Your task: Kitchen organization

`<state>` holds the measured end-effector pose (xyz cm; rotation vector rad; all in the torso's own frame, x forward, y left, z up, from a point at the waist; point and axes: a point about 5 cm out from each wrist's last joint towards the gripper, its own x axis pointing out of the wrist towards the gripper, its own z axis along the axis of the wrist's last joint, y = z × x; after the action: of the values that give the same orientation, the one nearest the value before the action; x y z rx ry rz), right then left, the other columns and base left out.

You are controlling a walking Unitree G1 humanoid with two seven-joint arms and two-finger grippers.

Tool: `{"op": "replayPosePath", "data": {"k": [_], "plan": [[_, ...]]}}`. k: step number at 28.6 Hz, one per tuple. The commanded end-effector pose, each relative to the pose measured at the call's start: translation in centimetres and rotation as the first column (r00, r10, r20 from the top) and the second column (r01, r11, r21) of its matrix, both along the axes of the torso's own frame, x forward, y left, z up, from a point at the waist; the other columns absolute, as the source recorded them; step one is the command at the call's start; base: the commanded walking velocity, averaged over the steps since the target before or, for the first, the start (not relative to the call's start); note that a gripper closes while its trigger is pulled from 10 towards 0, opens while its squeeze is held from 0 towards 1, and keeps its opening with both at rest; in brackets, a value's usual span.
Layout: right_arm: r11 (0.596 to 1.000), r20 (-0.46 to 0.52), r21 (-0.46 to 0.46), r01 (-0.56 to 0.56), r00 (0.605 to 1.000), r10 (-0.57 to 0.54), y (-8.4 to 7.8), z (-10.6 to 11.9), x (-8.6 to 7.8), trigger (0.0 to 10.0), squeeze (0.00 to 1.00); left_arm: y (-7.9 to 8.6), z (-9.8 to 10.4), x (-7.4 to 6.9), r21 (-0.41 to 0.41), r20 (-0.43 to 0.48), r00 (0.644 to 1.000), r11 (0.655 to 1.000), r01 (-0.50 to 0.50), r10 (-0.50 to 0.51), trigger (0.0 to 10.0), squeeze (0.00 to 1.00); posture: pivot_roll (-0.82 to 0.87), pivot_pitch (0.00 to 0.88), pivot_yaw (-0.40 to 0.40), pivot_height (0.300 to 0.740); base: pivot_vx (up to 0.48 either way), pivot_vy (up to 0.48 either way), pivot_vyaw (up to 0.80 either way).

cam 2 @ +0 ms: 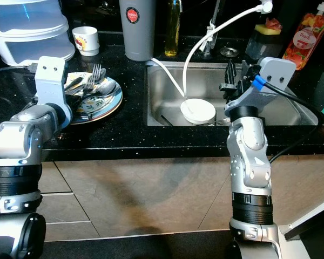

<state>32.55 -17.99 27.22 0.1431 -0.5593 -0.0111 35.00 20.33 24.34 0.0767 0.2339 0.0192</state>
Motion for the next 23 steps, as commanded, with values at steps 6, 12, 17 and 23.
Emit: {"op": "replayPosePath", "data": {"k": [6, 12, 17, 23], "plan": [[1.000, 0.011, 0.000, -0.002, 1.000, 0.002, -0.1, 0.4, 0.2, 10.0, 0.00, -3.0, 6.7, -0.4, -0.004, 0.439, 0.887, 0.987, 0.158, -0.140, 10.0, 0.00, 0.08, 0.024, -0.042, 0.740, 0.000, 0.000, 0.00], [1.000, 0.024, -0.009, 0.004, 1.000, -0.004, -0.2, 0.8, 0.1, 10.0, 0.00, -5.8, 5.7, 1.6, 0.045, 0.345, 0.920, 0.982, 0.182, -0.187, 10.0, 0.00, 0.05, 0.013, -0.027, 0.740, 0.000, 0.000, 0.00], [0.999, 0.025, -0.007, 0.035, 0.999, -0.035, -1.0, 0.7, -0.4, 10.0, 0.00, -3.3, 3.9, 2.3, 0.082, 0.237, 0.971, 0.997, -0.001, -0.018, 10.0, 1.00, 0.04, 0.020, -0.020, 0.740, 0.000, 0.000, 0.00], [0.999, 0.011, -0.009, 0.041, 0.999, -0.041, -1.2, 0.3, -0.5, 10.0, 0.00, -0.9, 2.8, 1.9, 0.076, 0.196, 0.977, 0.992, -0.103, 0.087, 10.0, 1.00, 0.05, 0.027, -0.028, 0.740, 0.000, 0.000, 0.00]]}}
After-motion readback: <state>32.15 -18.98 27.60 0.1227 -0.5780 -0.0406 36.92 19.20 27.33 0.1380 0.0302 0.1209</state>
